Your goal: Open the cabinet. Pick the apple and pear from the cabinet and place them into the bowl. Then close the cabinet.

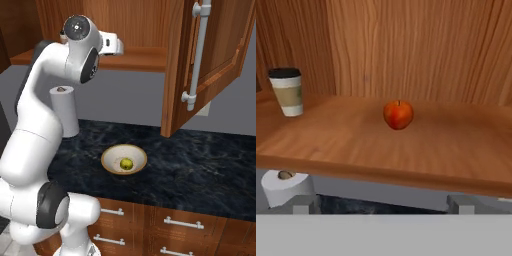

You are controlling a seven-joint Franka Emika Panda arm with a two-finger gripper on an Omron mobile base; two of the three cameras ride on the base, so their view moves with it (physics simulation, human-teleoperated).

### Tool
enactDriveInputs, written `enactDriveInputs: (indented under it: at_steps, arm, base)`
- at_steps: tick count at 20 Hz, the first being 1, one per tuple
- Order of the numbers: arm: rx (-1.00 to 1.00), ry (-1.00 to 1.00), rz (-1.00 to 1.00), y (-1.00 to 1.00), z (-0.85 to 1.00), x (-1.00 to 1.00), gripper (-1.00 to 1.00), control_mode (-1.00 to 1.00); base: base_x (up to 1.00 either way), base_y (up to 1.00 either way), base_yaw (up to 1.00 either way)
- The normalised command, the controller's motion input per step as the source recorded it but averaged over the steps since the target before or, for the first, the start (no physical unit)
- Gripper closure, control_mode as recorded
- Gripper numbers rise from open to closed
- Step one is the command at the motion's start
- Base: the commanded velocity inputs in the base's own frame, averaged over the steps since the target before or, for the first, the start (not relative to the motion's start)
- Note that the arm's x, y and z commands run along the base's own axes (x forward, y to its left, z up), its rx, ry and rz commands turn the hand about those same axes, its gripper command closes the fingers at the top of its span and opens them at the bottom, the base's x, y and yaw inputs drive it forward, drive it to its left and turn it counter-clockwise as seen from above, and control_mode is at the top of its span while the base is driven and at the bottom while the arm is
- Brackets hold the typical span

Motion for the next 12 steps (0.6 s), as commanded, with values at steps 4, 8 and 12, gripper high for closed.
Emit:
enactDriveInputs:
  at_steps: [4,8,12]
  arm:
    - [0.00,0.03,-0.02,0.06,0.00,0.67,-1.00,-1.00]
    - [0.00,0.07,-0.02,0.02,0.00,0.62,-1.00,-1.00]
    - [0.00,0.10,0.00,0.00,0.00,0.64,-1.00,-1.00]
  base:
    - [0.00,0.00,0.00]
    - [0.00,0.00,0.00]
    - [0.00,0.00,0.00]
